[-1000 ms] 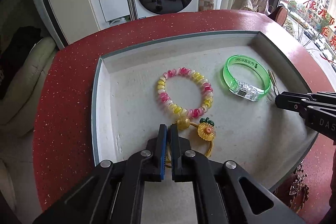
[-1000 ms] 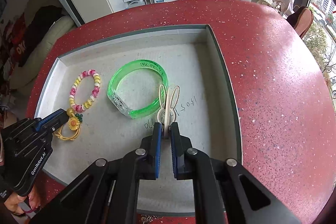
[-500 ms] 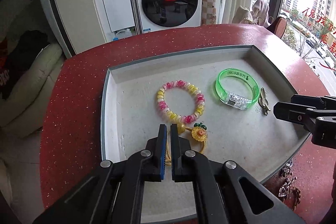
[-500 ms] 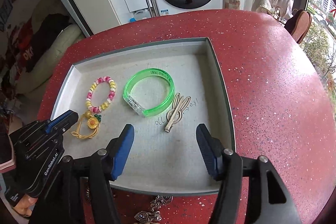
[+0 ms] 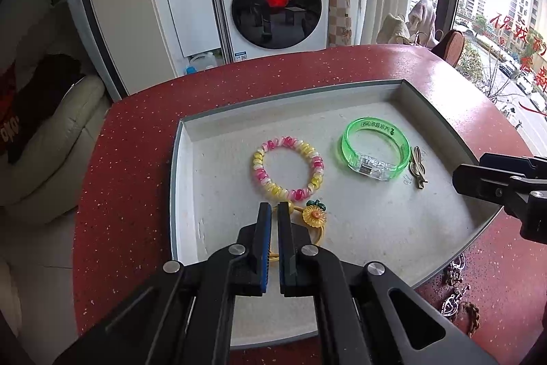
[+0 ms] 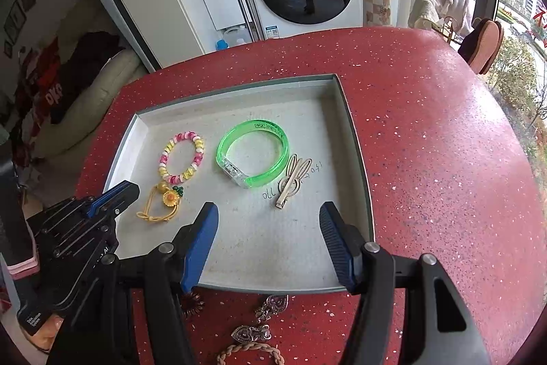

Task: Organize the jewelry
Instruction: 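Open the right tool to release the clip while the left tool lowers and releases the cord bracelet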

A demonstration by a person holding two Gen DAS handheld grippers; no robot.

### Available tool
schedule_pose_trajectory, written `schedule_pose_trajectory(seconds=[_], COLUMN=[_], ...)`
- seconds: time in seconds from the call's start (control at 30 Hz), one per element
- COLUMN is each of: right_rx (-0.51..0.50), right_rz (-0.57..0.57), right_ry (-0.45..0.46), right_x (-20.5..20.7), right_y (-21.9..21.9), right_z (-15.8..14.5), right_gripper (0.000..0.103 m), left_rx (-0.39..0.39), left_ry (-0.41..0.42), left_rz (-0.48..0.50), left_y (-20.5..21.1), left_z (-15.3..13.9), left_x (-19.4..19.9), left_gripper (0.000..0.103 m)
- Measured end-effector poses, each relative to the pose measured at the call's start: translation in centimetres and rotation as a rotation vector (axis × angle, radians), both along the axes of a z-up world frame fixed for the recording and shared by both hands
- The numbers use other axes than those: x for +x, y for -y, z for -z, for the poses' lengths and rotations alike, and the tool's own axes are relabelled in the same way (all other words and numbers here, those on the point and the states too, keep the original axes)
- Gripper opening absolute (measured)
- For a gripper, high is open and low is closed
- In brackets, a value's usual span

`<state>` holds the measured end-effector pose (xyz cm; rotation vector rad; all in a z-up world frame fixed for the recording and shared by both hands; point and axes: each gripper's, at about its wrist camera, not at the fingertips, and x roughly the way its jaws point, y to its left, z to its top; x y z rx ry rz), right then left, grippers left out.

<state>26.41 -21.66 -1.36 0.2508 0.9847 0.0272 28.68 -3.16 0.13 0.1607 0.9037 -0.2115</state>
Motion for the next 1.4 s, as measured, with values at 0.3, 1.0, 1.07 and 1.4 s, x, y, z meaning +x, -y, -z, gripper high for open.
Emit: schedule_pose_trajectory(seconds=[0.3,1.0,1.07,1.4], right_rx=[-0.002,0.014,0.021,0.02], right_rz=[0.01,0.009,0.011,0.03], right_ry=[0.01,0.047,0.052,0.106], right_x=[-1.0,-4.8,-5.1,-6.5], right_y=[0.4,0.0,0.0,-0.3], right_z=[-0.7,-2.4,-2.5,-3.0], right_gripper=[0.065,0.08,0.083,0.09], left_rx=[-0.024,-0.097,-0.102,-0.111], left_ry=[0.007,0.015,0.012,0.014], left_rz=[-0.041,-0.061,-0.061,-0.084], left_y=[-1.2,-3.8,-4.0,-3.3], left_z=[-0.8,-3.1,-3.2,1.6], left_x=[-0.7,-4.3,-4.7,-3.2], left_gripper=[0.021,0.022,0.099,0.103])
